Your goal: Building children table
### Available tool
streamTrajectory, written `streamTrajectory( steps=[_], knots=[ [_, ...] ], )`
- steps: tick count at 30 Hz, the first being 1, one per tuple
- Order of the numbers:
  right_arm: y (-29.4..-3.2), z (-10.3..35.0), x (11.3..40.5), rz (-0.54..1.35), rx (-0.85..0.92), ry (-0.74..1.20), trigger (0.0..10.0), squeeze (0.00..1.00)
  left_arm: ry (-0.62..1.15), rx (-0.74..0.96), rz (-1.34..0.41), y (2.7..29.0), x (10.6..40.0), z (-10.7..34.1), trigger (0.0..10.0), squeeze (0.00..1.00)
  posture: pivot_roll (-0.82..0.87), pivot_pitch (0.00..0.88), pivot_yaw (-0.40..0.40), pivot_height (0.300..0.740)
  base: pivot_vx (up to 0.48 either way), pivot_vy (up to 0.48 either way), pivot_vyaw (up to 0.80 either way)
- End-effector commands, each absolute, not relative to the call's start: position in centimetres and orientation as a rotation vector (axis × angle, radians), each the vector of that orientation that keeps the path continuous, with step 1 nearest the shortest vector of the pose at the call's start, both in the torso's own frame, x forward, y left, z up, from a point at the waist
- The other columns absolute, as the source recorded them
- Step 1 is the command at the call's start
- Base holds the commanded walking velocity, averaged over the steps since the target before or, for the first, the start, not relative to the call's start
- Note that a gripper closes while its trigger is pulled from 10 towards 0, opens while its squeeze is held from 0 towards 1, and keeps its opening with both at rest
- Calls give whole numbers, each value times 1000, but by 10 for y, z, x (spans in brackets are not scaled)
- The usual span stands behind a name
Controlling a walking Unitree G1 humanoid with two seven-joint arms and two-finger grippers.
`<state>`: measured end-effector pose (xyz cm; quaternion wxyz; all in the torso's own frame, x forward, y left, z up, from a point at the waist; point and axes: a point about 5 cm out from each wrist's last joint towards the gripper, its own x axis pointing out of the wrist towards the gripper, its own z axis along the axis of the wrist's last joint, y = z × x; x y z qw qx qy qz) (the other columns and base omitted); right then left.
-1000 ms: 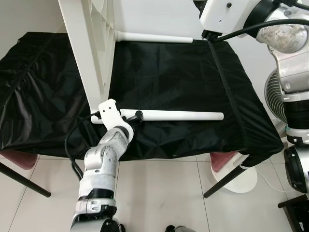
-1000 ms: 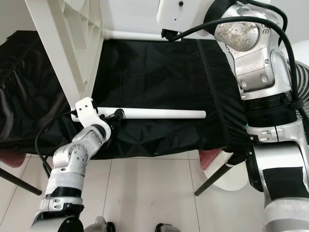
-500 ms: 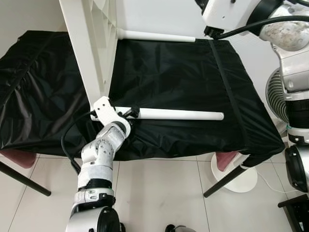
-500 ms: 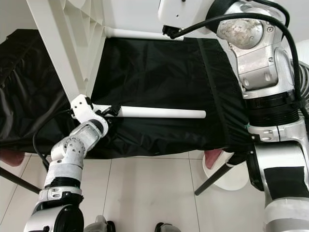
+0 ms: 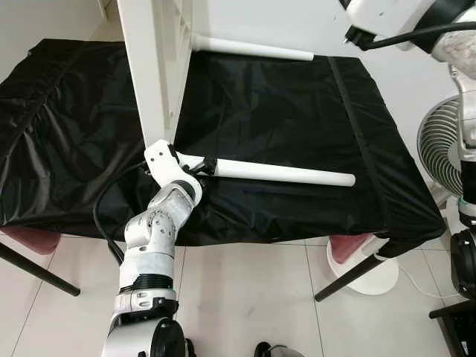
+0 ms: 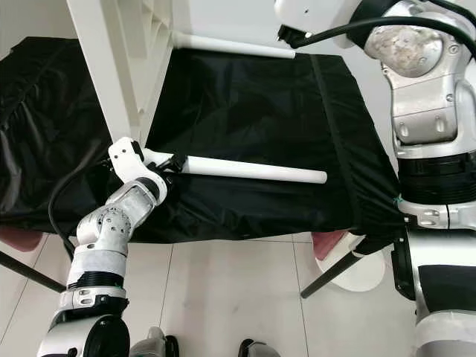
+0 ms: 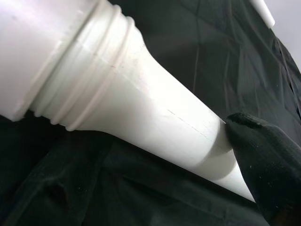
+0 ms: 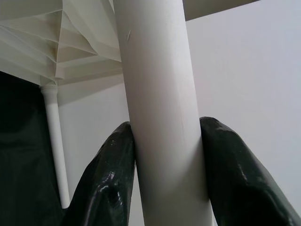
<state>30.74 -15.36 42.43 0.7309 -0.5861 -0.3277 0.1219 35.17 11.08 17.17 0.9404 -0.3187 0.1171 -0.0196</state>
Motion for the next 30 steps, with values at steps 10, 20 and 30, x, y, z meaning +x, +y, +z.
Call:
streamTrajectory(
  steps=[10, 20, 30],
  knots=[
    [-185, 460, 286, 56, -1132, -849, 0, 0, 308, -733, 254, 113, 361, 165, 10000, 0, -28, 104, 37, 740, 0, 0, 0],
    [-186, 463, 286, 41, -1136, -854, 0, 0, 293, -812, 267, 104, 375, 175, 10000, 0, -32, 100, 45, 740, 0, 0, 0],
    [-188, 464, 286, 36, -1135, -852, 0, 0, 130, -1008, 180, 90, 396, 221, 0, 0, -36, 109, 47, 740, 0, 0, 0]
  ],
)
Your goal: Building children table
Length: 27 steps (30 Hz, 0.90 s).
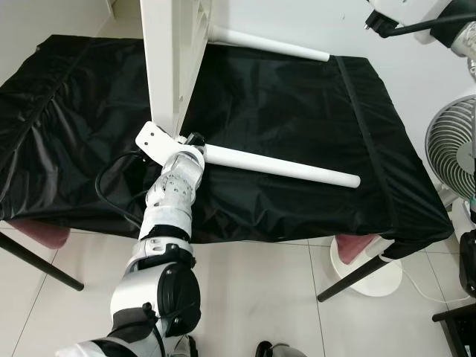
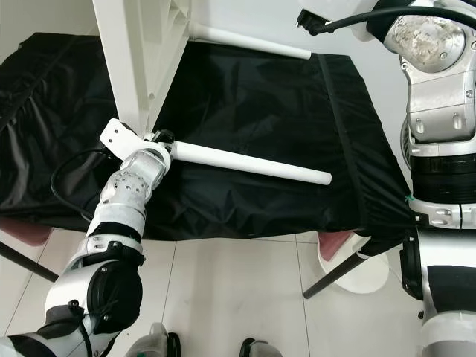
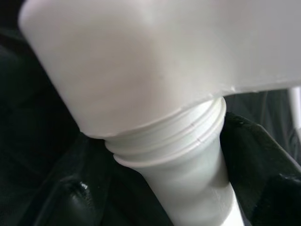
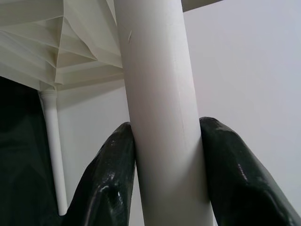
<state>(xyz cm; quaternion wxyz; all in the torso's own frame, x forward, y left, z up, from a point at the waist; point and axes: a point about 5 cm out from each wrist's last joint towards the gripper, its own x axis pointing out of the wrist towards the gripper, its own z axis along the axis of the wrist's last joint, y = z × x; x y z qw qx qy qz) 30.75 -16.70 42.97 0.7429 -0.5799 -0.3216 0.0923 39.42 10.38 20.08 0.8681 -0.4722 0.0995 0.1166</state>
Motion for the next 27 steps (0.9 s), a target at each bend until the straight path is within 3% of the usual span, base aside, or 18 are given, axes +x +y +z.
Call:
streamTrajectory(
  steps=[1, 14, 15, 17, 18, 19, 20, 22, 23, 26, 27],
  knots=[
    [-188, 464, 286, 36, -1135, -852, 0, 0, 130, -1008, 180, 90, 396, 221, 0, 0, -36, 109, 47, 740, 0, 0, 0],
    [-184, 462, 288, 62, -1119, -863, 0, 0, -51, -1007, 115, 89, 386, 256, 0, 0, -21, 125, 41, 740, 0, 0, 0],
    [-182, 462, 288, 54, -1104, -877, 4941, 0, -129, -991, 95, 93, 384, 271, 0, 0, -12, 130, 37, 740, 0, 0, 0],
    [-182, 462, 288, 54, -1104, -877, 4941, 0, -129, -991, 95, 93, 384, 271, 0, 0, -12, 130, 37, 740, 0, 0, 0],
    [-179, 462, 289, 48, -1089, -895, 10000, 0, -224, -979, 63, 101, 380, 292, 0, 0, -2, 133, 30, 740, 0, 0, 0],
    [-179, 462, 289, 48, -1089, -895, 10000, 0, -224, -979, 63, 101, 380, 292, 0, 0, -2, 133, 30, 740, 0, 0, 0],
    [-175, 463, 289, 44, -1076, -915, 10000, 0, -328, -963, 20, 109, 376, 316, 3529, 0, 5, 132, 25, 740, 0, 0, 0],
    [-175, 463, 289, 44, -1076, -915, 10000, 0, -328, -963, 20, 109, 376, 316, 3529, 0, 5, 132, 25, 740, 0, 0, 0],
    [-173, 464, 289, 40, -1063, -933, 10000, 0, -414, -953, -24, 115, 370, 337, 10000, 0, 11, 130, 22, 740, 0, 0, 0],
    [-173, 464, 289, 40, -1063, -933, 10000, 0, -414, -953, -24, 115, 370, 337, 10000, 0, 11, 130, 22, 740, 0, 0, 0],
    [-171, 465, 290, 29, -1047, -952, 10000, 0, -502, -925, -72, 121, 365, 357, 10000, 0, 17, 129, 20, 740, 0, 0, 0]
  ],
)
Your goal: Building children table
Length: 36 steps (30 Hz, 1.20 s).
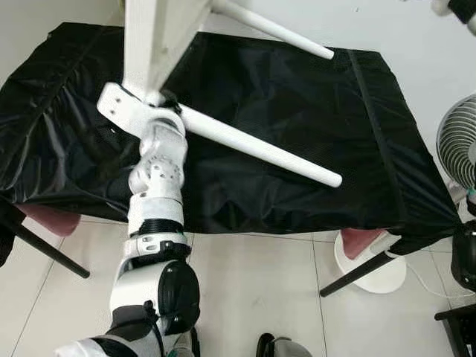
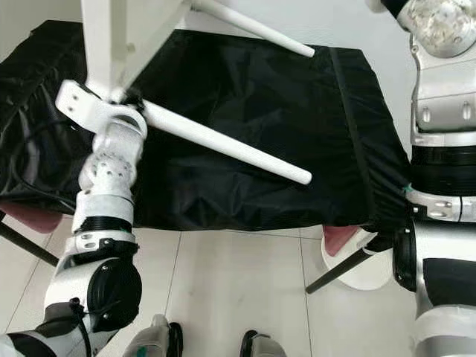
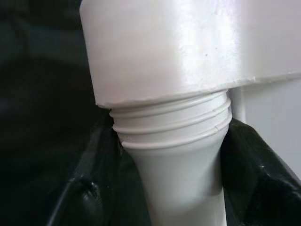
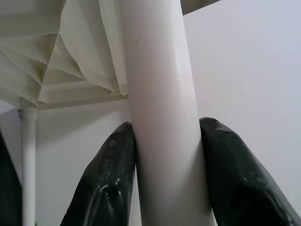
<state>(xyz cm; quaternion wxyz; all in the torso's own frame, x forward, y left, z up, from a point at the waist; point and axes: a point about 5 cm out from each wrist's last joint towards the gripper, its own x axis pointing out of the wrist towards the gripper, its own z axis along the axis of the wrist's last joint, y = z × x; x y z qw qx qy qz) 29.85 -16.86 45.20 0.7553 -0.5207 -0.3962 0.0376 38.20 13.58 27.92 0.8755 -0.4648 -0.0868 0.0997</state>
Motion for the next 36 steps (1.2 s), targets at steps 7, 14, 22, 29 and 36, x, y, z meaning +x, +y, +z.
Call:
streamTrajectory(
  steps=[7, 14, 22, 29, 36],
  knots=[
    [-180, 466, 286, -110, -879, -999, 10000, 0, -723, -769, -162, 137, 347, 402, 10000, 0, 37, 133, 20, 740, 0, 0, 0],
    [-202, 454, 283, -249, -735, -967, 10000, 0, -775, -685, -173, 147, 342, 414, 10000, 0, 46, 135, 21, 740, 0, 0, 0],
    [-237, 400, 284, -427, -515, -830, 10000, 0, -871, -567, -218, 154, 330, 440, 10000, 0, 68, 137, 14, 740, 0, 0, 0],
    [-248, 361, 289, -464, -445, -696, 10000, 0, -911, -530, -242, 154, 323, 450, 10000, 0, 73, 136, 12, 740, 0, 0, 0],
    [-261, 301, 306, -443, -350, -483, 10000, 0, -949, -489, -268, 149, 315, 457, 10000, 0, 69, 132, 15, 740, 0, 0, 0]
  ],
)
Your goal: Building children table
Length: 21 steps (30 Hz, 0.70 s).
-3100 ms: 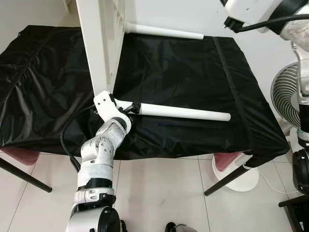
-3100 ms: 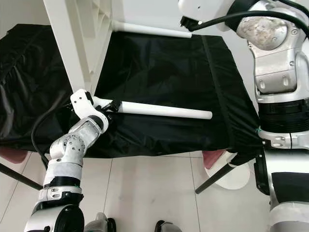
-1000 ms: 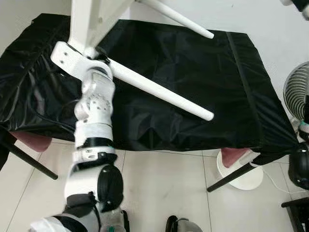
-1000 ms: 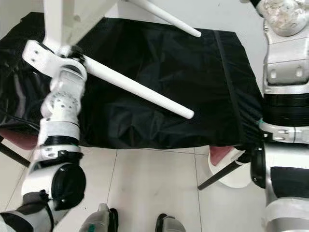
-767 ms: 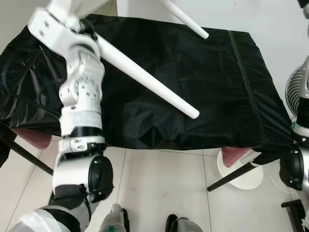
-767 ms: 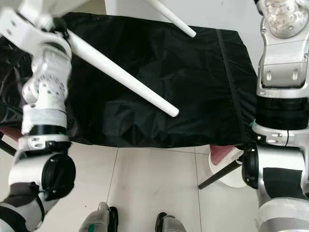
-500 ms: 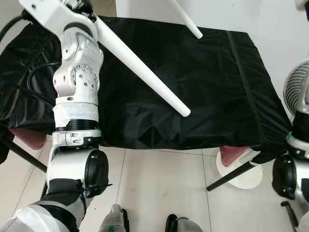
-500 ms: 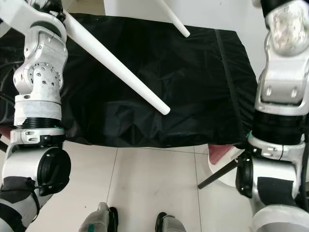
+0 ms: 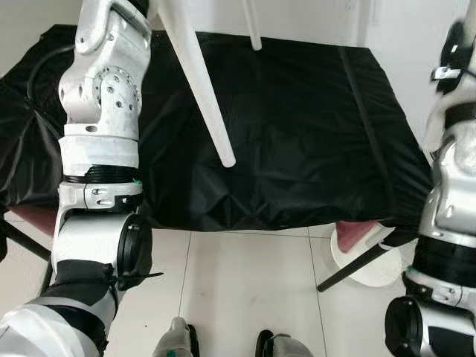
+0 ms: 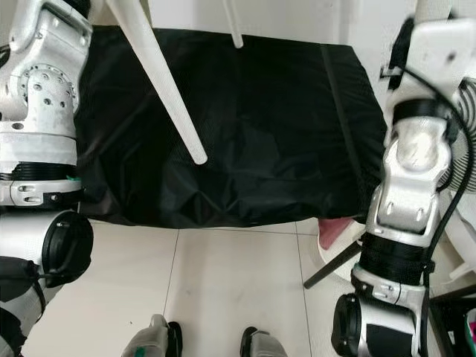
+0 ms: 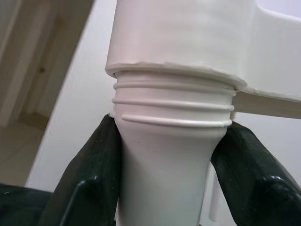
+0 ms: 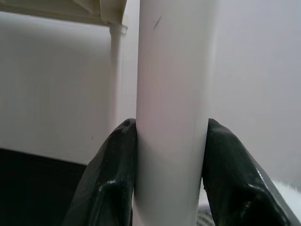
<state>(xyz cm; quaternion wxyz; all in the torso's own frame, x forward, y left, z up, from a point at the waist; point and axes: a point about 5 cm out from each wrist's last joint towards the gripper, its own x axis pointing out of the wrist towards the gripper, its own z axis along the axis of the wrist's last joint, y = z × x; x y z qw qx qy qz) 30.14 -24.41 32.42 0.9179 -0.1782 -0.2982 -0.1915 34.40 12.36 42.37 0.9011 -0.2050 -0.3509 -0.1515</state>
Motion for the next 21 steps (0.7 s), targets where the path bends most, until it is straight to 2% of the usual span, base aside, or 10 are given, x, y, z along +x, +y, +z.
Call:
streamTrajectory(
  steps=[1, 5, 7, 8, 9, 14, 16, 17, 18, 21],
  knots=[
    [-252, 287, 317, -357, -317, -441, 10000, 0, -950, -484, -277, 147, 313, 455, 10000, 0, 73, 133, 10, 740, 0, 0, 0],
    [-245, 279, 324, -295, -297, -415, 10000, 0, -950, -481, -282, 145, 311, 454, 10000, 0, 73, 133, 10, 740, 0, 0, 0],
    [-217, 264, 344, -95, -201, -358, 10000, 0, -939, -475, -294, 140, 307, 448, 10000, 0, 100, 136, -14, 740, 0, 0, 0],
    [-217, 264, 344, -95, -201, -358, 10000, 0, -939, -475, -294, 140, 307, 448, 10000, 0, 100, 136, -14, 740, 0, 0, 0],
    [-204, 261, 350, -16, -171, -348, 10000, 0, -937, -461, -304, 139, 304, 444, 10000, 0, 104, 137, -19, 740, 0, 0, 0],
    [-193, 259, 355, 47, -134, -336, 10000, 0, -939, -445, -305, 139, 302, 442, 10000, 0, 110, 138, -26, 740, 0, 0, 0],
    [-169, 253, 361, 165, -120, -320, 10000, 0, -933, -373, -296, 144, 297, 435, 10000, 0, 127, 140, -43, 740, 0, 0, 0],
    [-169, 253, 361, 165, -120, -320, 10000, 0, -933, -373, -296, 144, 297, 435, 10000, 0, 127, 140, -43, 740, 0, 0, 0],
    [-150, 247, 363, 245, -98, -314, 10000, 0, -904, -278, -265, 155, 294, 426, 10000, 0, 148, 145, -58, 740, 0, 0, 0],
    [-146, 246, 362, 262, -87, -313, 10000, 0, -891, -242, -252, 159, 294, 423, 10000, 0, 148, 145, -58, 740, 0, 0, 0]
  ],
)
